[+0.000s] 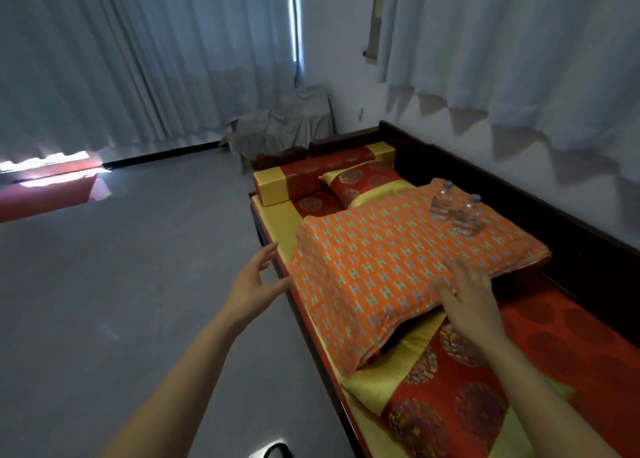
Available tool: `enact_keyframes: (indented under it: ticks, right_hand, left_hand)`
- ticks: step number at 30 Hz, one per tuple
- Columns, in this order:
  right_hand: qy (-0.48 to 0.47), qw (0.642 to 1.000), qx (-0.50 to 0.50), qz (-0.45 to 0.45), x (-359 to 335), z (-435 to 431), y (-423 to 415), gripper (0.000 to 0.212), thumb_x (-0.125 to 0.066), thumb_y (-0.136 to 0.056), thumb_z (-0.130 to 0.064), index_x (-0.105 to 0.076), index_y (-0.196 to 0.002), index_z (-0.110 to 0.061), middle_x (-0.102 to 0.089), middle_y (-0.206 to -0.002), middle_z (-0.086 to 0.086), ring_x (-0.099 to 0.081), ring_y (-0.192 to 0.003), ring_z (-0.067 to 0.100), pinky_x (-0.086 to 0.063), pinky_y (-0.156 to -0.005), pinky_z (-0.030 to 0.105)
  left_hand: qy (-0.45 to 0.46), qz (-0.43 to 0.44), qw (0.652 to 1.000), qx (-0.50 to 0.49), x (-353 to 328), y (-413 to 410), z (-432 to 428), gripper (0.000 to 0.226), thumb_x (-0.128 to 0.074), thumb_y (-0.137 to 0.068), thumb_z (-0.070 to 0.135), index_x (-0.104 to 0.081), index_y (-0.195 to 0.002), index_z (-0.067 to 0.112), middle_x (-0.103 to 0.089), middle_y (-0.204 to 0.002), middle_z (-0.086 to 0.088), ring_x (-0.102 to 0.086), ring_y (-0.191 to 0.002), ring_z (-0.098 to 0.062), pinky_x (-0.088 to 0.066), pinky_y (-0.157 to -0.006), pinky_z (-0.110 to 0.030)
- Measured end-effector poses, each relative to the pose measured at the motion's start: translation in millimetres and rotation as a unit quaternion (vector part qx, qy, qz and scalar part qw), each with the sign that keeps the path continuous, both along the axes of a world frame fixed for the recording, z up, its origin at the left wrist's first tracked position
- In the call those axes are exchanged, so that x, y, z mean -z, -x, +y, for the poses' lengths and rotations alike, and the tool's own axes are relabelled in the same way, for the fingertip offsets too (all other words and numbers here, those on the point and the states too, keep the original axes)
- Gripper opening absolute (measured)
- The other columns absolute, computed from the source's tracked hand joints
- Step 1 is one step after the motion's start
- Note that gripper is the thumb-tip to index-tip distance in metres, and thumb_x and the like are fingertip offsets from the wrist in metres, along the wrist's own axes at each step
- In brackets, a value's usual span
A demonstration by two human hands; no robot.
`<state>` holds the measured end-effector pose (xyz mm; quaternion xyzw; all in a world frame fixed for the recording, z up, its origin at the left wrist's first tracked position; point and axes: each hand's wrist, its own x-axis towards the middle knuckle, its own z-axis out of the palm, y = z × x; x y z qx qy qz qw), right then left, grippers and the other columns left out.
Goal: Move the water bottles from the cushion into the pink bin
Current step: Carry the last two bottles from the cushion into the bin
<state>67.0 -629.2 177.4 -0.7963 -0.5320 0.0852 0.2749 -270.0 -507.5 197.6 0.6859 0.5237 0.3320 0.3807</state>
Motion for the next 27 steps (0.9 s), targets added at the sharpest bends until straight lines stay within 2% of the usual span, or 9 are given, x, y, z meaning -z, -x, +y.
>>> enact_keyframes:
  ticks: [5,9,11,16,20,27]
  right_hand:
    - [0.010,0.997,0.083,-0.002,7.6,73.4,3.7,0.050,-0.050,-0.096,-0.035,-0.045,-0.141,-0.014,-0.037,-0.150,0.014,-0.026,-0.141,0.029,-0.013,-0.116,0.037]
    - [-0.012,0.990,0.142,0.006,4.3,124.8,5.7,0.046,-0.055,-0.095,-0.031,-0.050,-0.136,-0.012,-0.043,-0.146,0.016,-0.030,-0.138,0.032,-0.019,-0.113,0.037]
    - [0.009,0.986,0.168,0.005,5.7,141.6,6.2,0.046,-0.054,-0.095,-0.032,-0.050,-0.136,-0.011,-0.042,-0.147,0.015,-0.029,-0.140,0.031,-0.018,-0.113,0.036]
    - [0.024,0.971,0.236,0.016,17.9,165.8,-9.3,0.045,-0.055,-0.094,-0.031,-0.052,-0.136,-0.013,-0.042,-0.147,0.015,-0.029,-0.138,0.032,-0.024,-0.112,0.040]
    - [0.026,0.961,0.275,0.012,27.5,188.1,-43.0,0.045,-0.056,-0.094,-0.029,-0.052,-0.136,-0.012,-0.043,-0.146,0.015,-0.030,-0.136,0.033,-0.025,-0.112,0.040]
    - [-0.006,0.940,0.337,0.046,47.1,248.9,-117.8,0.044,-0.059,-0.093,-0.029,-0.054,-0.130,-0.006,-0.052,-0.135,0.017,-0.037,-0.129,0.037,-0.028,-0.108,0.042]
  left_hand:
    - [0.014,-0.002,0.997,0.077,13.8,-9.4,117.6,0.070,-0.076,-0.079,0.026,-0.041,-0.140,0.032,-0.048,-0.142,0.004,-0.045,-0.120,-0.008,-0.038,-0.087,-0.026]
    - [0.025,0.006,0.989,0.145,8.5,-30.5,207.7,0.070,-0.076,-0.079,0.025,-0.041,-0.140,0.030,-0.049,-0.137,0.007,-0.046,-0.122,-0.011,-0.046,-0.093,-0.036]
    - [0.031,0.011,0.986,0.164,9.3,-47.4,243.9,0.068,-0.075,-0.080,0.024,-0.042,-0.139,0.028,-0.051,-0.131,0.008,-0.048,-0.119,-0.011,-0.045,-0.093,-0.035]
    - [0.042,0.018,0.971,0.235,30.0,-103.6,304.0,0.061,-0.075,-0.080,0.019,-0.049,-0.135,0.020,-0.055,-0.125,0.008,-0.052,-0.116,-0.012,-0.039,-0.086,-0.028]
    - [0.043,0.038,0.963,0.262,39.5,-152.2,345.0,0.058,-0.076,-0.079,0.020,-0.053,-0.132,0.022,-0.058,-0.124,0.007,-0.053,-0.116,-0.010,-0.045,-0.092,-0.032]
    - [0.045,0.049,0.943,0.327,40.0,-250.5,420.9,0.056,-0.076,-0.079,0.015,-0.055,-0.131,0.015,-0.058,-0.126,0.003,-0.054,-0.118,-0.012,-0.043,-0.092,-0.027]
